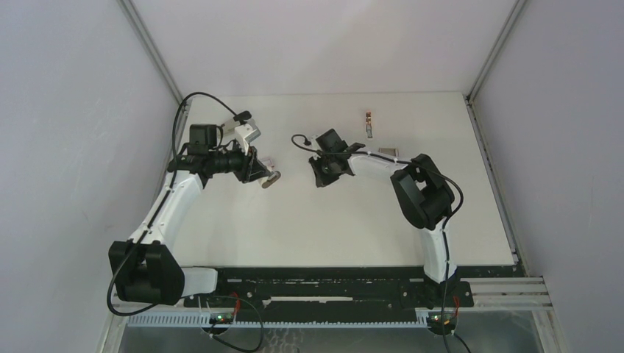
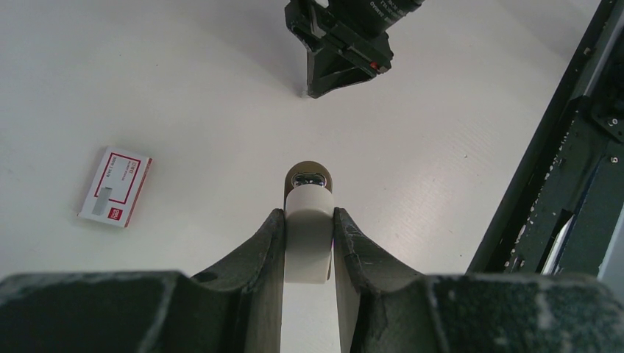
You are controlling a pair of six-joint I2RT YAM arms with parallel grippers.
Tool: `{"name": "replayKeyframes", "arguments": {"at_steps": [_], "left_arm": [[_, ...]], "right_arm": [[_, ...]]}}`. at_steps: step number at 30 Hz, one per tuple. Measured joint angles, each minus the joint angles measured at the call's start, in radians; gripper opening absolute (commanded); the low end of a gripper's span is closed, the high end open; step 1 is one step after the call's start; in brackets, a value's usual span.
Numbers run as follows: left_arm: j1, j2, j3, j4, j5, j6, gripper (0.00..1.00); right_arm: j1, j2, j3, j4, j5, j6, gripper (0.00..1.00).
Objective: Unload the staples from the stapler
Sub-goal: Adjust the staple at the center of the board.
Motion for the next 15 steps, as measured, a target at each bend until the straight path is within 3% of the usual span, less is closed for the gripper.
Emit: {"name": "replayKeyframes", "arguments": {"at_steps": [15], "left_arm": [[0.0, 0.008, 0.0, 0.003, 0.003, 0.0, 0.02]], "right_arm": [[-0.098, 0.0, -0.001, 0.026, -0.213, 0.119, 0.1]]}}
